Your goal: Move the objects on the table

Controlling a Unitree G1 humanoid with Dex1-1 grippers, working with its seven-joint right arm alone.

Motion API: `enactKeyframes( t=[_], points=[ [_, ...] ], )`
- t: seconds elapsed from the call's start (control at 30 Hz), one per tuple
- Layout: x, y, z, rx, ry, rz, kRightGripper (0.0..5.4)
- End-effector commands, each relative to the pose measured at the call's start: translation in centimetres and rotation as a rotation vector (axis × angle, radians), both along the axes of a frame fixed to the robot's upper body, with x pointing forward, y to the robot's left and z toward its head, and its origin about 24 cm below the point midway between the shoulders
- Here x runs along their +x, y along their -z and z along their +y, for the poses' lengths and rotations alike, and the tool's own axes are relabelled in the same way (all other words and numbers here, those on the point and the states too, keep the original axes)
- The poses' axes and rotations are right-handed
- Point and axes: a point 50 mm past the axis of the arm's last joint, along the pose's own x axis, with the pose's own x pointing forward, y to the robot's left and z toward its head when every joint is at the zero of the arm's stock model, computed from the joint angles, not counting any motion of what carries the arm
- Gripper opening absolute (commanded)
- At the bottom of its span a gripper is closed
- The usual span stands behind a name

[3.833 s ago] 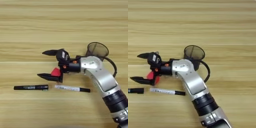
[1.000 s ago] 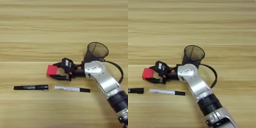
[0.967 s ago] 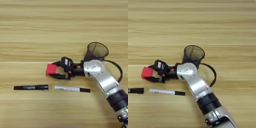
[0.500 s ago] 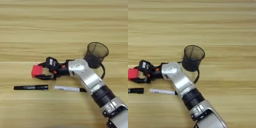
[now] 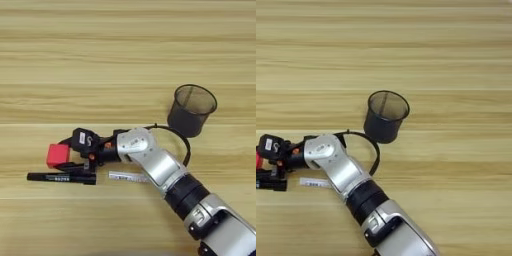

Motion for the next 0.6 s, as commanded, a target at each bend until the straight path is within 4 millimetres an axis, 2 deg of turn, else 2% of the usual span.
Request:
enactKeyframes(
  t=[0.03, 0.23, 0.27, 0.6],
  points=[
    [1.4, -1.7, 0.5, 0.009, 0.032, -0.098, 2.32],
    [1.5, -1.7, 0.6, 0.014, 0.044, -0.099, 2.32],
    [1.5, -1.7, 0.6, 0.015, 0.044, -0.097, 2.61],
    [1.5, -2.8, 0.7, 0.077, 0.044, -0.095, 3.82]
  ],
)
